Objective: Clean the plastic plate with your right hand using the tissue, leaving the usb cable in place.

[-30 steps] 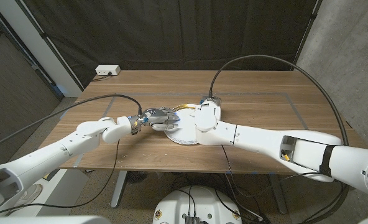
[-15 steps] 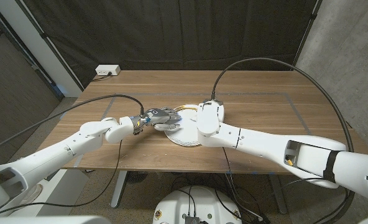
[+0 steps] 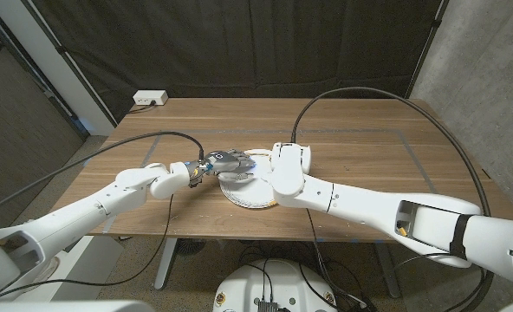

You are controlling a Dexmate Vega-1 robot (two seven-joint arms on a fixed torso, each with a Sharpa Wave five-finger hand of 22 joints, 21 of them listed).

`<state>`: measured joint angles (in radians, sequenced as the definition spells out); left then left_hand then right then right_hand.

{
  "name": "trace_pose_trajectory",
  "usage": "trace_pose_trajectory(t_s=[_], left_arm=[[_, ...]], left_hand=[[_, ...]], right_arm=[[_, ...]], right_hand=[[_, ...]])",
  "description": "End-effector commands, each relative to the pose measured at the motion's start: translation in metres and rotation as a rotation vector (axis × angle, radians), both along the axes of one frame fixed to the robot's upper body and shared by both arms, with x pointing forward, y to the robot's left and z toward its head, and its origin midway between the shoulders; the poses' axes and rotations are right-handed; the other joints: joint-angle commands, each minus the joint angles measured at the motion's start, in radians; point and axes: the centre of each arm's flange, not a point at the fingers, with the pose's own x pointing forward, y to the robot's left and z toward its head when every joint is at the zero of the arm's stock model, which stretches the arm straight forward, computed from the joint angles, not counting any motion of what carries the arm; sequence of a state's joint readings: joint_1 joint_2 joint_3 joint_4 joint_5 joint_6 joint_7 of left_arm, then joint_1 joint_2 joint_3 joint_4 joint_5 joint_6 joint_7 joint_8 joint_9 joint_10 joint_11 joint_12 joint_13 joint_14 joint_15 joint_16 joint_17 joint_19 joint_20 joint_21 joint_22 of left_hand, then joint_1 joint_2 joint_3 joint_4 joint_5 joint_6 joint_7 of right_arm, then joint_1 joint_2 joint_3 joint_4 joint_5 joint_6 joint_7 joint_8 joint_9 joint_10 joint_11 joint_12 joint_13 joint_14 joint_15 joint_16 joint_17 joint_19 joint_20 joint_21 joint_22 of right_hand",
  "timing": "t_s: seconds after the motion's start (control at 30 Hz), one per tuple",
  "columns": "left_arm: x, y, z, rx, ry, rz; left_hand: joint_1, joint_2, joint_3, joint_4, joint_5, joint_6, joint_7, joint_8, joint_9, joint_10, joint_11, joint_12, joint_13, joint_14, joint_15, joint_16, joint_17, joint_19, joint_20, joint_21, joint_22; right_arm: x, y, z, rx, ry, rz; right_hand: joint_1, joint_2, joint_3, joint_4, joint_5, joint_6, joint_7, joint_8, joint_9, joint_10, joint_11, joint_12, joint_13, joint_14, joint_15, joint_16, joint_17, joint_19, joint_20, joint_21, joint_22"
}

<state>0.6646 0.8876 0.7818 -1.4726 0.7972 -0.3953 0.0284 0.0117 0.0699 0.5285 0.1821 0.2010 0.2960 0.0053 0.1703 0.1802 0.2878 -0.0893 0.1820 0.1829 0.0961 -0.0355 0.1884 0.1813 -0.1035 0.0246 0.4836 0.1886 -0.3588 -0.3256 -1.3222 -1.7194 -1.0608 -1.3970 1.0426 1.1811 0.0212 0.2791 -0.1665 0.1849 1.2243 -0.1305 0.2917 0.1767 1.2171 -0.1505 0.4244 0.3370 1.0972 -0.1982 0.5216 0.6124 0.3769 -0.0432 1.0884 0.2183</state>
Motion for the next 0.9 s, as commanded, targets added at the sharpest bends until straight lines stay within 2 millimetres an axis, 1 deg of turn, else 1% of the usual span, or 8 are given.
trace_pose_trajectory(t_s=[0.03, 0.13, 0.27, 0.3, 0.33, 0.63, 0.8, 0.9], left_arm=[[0.001, -0.005, -0.005, 0.003, 0.012, 0.012], [0.001, -0.007, -0.006, 0.004, 0.012, 0.003], [-0.001, -0.009, -0.006, 0.000, 0.008, -0.011], [-0.001, -0.009, -0.006, -0.002, 0.004, -0.011], [-0.002, -0.009, -0.006, -0.001, 0.004, -0.009], [-0.001, -0.006, -0.009, 0.014, 0.011, 0.004], [0.001, -0.005, -0.012, 0.020, 0.016, 0.007], [0.001, -0.004, -0.014, 0.027, 0.020, 0.012]], left_hand=[[0.002, 0.062, -0.002, -0.004, 0.007, -0.031, -0.005, 0.000, 0.000, -0.010, -0.004, 0.006, 0.003, -0.011, -0.064, -0.004, 0.003, -0.001, -0.010, 0.000, 0.004], [0.005, 0.064, -0.001, -0.006, 0.008, -0.046, -0.007, 0.002, 0.000, -0.014, -0.008, 0.006, 0.002, -0.015, -0.071, -0.005, 0.002, 0.003, -0.015, 0.000, 0.004], [0.011, 0.069, 0.006, -0.008, 0.011, 0.032, -0.027, 0.034, -0.002, 0.036, -0.019, 0.025, 0.000, 0.012, -0.090, 0.002, -0.002, 0.014, -0.023, 0.001, 0.003], [0.011, 0.069, 0.007, -0.009, 0.011, 0.042, -0.027, 0.037, -0.002, 0.046, -0.021, 0.028, 0.000, 0.016, -0.093, 0.003, -0.002, 0.017, -0.024, 0.002, 0.003], [0.012, 0.069, 0.009, -0.009, 0.012, 0.075, -0.018, 0.045, -0.002, 0.058, -0.026, 0.029, -0.001, 0.021, -0.095, 0.002, -0.003, 0.019, -0.026, 0.002, 0.003], [0.013, 0.067, 0.013, -0.009, 0.013, 0.153, -0.037, 0.057, -0.005, 0.108, -0.048, 0.035, -0.003, 0.051, -0.121, 0.005, -0.004, 0.033, -0.036, 0.004, 0.002], [0.013, 0.067, 0.018, -0.008, 0.014, 0.249, -0.032, 0.072, -0.006, 0.178, -0.049, 0.043, -0.006, 0.065, -0.130, 0.001, -0.005, 0.040, -0.047, 0.003, 0.002], [0.012, 0.069, 0.019, -0.006, 0.014, 0.269, -0.036, 0.073, -0.007, 0.195, -0.048, 0.044, -0.007, 0.059, -0.137, -0.002, -0.004, 0.032, -0.060, 0.000, 0.002]], right_arm=[[-0.010, 0.006, -0.009, 0.017, 0.020, -0.006], [-0.010, 0.003, -0.009, 0.019, 0.017, -0.023], [-0.007, -0.004, -0.006, 0.011, -0.021, -0.050], [-0.006, -0.005, -0.005, 0.006, -0.035, -0.057], [-0.004, -0.007, -0.003, 0.005, -0.044, -0.064], [0.013, -0.020, 0.015, -0.022, -0.172, -0.105], [0.020, -0.025, 0.026, -0.033, -0.236, -0.115], [0.022, -0.025, 0.031, -0.039, -0.264, -0.107]], right_hand=[[-0.007, 0.004, 0.009, 0.007, 0.006, 0.006, 0.002, -0.007, 0.001, 0.011, -0.002, 0.000, 0.004, 0.002, -0.039, 0.004, 0.007, -0.004, -0.124, 0.009, 0.002], [-0.007, 0.003, 0.010, 0.008, 0.006, 0.005, 0.000, -0.010, 0.001, 0.011, 0.000, -0.001, 0.005, 0.002, -0.039, 0.004, 0.009, -0.005, -0.125, 0.012, 0.001], [-0.006, 0.002, 0.011, 0.008, 0.005, 0.004, 0.001, -0.016, 0.001, 0.009, -0.001, -0.004, 0.008, 0.002, -0.039, 0.004, 0.014, -0.007, -0.125, 0.019, 0.000], [-0.006, 0.001, 0.012, 0.009, 0.005, 0.004, 0.000, -0.017, 0.001, 0.008, -0.001, -0.005, 0.009, 0.001, -0.039, 0.003, 0.015, -0.007, -0.125, 0.020, -0.001], [-0.006, 0.002, 0.012, 0.009, 0.006, 0.003, -0.002, -0.018, 0.002, 0.009, 0.000, -0.005, 0.009, 0.001, -0.039, 0.003, 0.016, -0.008, -0.125, 0.021, -0.001], [-0.008, 0.004, 0.015, 0.012, 0.006, 0.003, -0.003, -0.026, 0.003, 0.007, -0.002, -0.009, 0.014, 0.002, -0.039, 0.003, 0.024, -0.013, -0.126, 0.032, -0.003], [-0.010, 0.004, 0.016, 0.013, 0.006, 0.004, -0.004, -0.029, 0.004, 0.008, -0.003, -0.011, 0.017, 0.002, -0.039, 0.003, 0.028, -0.014, -0.126, 0.037, -0.005], [-0.011, 0.003, 0.016, 0.014, 0.005, 0.006, -0.004, -0.030, 0.004, 0.009, -0.003, -0.012, 0.018, 0.002, -0.039, 0.002, 0.030, -0.015, -0.126, 0.040, -0.006]])
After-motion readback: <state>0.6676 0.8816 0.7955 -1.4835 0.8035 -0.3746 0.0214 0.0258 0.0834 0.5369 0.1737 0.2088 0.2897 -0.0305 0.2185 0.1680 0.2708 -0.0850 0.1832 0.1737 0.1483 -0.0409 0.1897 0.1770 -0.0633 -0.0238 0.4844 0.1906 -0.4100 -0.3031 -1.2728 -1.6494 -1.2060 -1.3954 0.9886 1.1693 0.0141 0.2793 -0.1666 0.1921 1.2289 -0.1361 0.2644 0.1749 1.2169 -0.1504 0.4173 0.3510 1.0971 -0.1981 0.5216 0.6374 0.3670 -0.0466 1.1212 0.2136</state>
